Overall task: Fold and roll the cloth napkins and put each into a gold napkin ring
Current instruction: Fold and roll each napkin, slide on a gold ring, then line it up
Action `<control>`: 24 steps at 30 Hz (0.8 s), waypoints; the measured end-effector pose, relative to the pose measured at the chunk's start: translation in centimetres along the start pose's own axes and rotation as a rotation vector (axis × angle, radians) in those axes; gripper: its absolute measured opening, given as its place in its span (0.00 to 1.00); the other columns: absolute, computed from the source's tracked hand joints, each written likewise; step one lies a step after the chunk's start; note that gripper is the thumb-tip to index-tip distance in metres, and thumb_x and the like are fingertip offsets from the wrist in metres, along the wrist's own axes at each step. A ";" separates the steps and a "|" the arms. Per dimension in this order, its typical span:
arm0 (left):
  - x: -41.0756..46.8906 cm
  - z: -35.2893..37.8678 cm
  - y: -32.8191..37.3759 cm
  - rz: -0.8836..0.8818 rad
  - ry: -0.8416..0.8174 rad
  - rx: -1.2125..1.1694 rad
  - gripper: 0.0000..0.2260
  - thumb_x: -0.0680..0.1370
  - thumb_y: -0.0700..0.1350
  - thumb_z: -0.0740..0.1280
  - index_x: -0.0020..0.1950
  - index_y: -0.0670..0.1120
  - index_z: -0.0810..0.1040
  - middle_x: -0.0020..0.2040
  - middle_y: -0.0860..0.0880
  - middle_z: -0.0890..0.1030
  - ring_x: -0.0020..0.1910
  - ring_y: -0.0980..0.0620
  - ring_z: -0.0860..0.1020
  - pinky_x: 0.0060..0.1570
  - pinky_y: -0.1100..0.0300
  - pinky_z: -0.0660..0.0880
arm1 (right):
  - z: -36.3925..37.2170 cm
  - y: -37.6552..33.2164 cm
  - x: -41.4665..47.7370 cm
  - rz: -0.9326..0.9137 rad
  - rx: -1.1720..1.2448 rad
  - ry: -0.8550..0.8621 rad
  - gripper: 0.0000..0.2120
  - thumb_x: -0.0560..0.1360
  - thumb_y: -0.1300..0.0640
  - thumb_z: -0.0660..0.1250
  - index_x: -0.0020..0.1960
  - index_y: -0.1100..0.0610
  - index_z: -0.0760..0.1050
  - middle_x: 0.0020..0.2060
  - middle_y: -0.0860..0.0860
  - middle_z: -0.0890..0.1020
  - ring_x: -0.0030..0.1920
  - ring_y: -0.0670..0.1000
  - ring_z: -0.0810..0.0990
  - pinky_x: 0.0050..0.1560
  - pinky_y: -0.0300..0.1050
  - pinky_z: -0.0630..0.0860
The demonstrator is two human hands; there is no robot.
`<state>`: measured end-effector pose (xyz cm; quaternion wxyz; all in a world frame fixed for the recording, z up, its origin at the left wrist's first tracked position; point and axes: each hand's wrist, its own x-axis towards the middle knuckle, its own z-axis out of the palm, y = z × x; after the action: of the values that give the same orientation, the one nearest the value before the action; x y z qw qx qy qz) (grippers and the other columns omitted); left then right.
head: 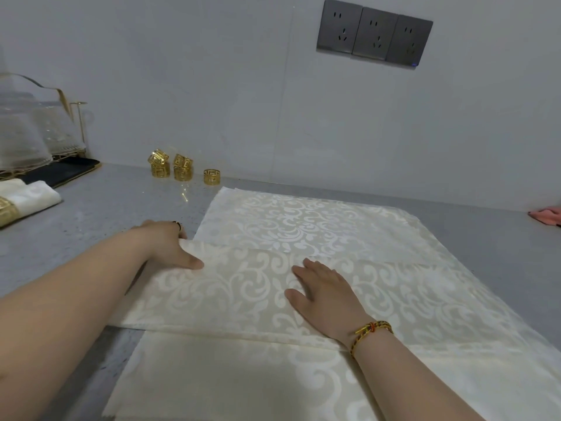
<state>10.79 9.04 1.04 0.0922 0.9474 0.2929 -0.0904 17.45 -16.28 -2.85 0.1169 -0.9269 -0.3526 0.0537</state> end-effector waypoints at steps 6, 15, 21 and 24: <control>0.2 -0.3 -2.3 -0.089 0.009 -0.433 0.26 0.72 0.48 0.71 0.64 0.36 0.69 0.63 0.41 0.72 0.59 0.44 0.70 0.55 0.57 0.66 | -0.1 0.2 0.1 -0.009 0.014 -0.004 0.25 0.79 0.45 0.52 0.74 0.49 0.52 0.75 0.47 0.50 0.75 0.47 0.46 0.72 0.43 0.40; -4.2 -0.1 -3.3 -0.018 -0.071 -0.937 0.07 0.75 0.40 0.67 0.37 0.40 0.74 0.25 0.48 0.79 0.25 0.52 0.76 0.21 0.65 0.70 | 0.0 0.2 0.1 -0.007 0.029 0.001 0.25 0.79 0.45 0.52 0.74 0.49 0.53 0.75 0.48 0.50 0.75 0.47 0.46 0.72 0.43 0.41; -6.8 0.2 -4.3 -0.111 -0.220 -0.942 0.07 0.76 0.38 0.65 0.40 0.35 0.75 0.21 0.45 0.75 0.15 0.54 0.70 0.14 0.69 0.64 | -0.2 0.0 -0.1 -0.009 0.020 0.008 0.25 0.79 0.45 0.53 0.74 0.49 0.54 0.75 0.48 0.51 0.75 0.48 0.47 0.72 0.43 0.42; -7.7 0.6 -5.1 -0.141 -0.236 -0.985 0.06 0.75 0.38 0.65 0.42 0.35 0.76 0.23 0.43 0.76 0.15 0.54 0.71 0.15 0.69 0.67 | -0.1 -0.1 -0.2 -0.011 0.016 0.014 0.25 0.79 0.45 0.53 0.74 0.50 0.54 0.75 0.49 0.52 0.75 0.48 0.48 0.72 0.44 0.43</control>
<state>1.57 8.88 1.62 0.5538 0.7529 0.3515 -0.0539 17.25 -16.34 -2.69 0.1271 -0.9243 -0.3565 0.0496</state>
